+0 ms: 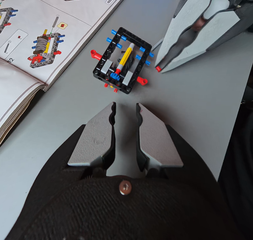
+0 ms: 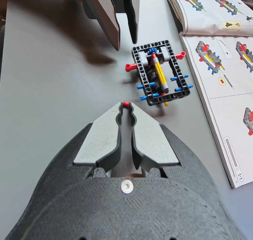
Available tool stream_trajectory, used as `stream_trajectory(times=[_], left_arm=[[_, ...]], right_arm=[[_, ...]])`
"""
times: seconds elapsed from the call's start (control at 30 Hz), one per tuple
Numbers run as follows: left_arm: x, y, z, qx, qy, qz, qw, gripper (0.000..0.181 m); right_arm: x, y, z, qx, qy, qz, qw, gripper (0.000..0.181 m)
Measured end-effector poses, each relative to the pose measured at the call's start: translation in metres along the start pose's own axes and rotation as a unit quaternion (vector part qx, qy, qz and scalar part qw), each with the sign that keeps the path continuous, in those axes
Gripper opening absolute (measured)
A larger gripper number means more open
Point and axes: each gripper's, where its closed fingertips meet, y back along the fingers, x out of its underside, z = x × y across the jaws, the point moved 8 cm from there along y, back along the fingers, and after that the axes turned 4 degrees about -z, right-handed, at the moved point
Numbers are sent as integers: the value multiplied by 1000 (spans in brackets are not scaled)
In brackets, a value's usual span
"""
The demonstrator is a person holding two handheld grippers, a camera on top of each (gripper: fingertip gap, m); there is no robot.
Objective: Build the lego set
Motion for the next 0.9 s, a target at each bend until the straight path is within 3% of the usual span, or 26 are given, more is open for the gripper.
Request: stream_trajectory(times=[0.2,0.47,0.57,0.67,0.77,0.9], left_arm=[[-3,7,-9,0,-13,-18,1000,26],[-27,1,-55,-37,-198,-55,978,24],[-29,-11,-63,22,-156,-63,986,21],[-34,-10,-56,66,-70,-84,992,11],[-37,-5,-49,84,-33,-103,991,5],[-43,-7,-49,133,43,-122,983,12]], right_arm=[[-2,5,0,-7,2,-28,1000,5],[-11,21,-13,-51,-86,-139,985,5],[-15,29,-13,-42,-60,-177,981,5],[-19,38,-4,-5,34,-202,979,4],[-21,40,5,45,120,-193,973,4],[-24,36,15,109,201,-166,959,4]])
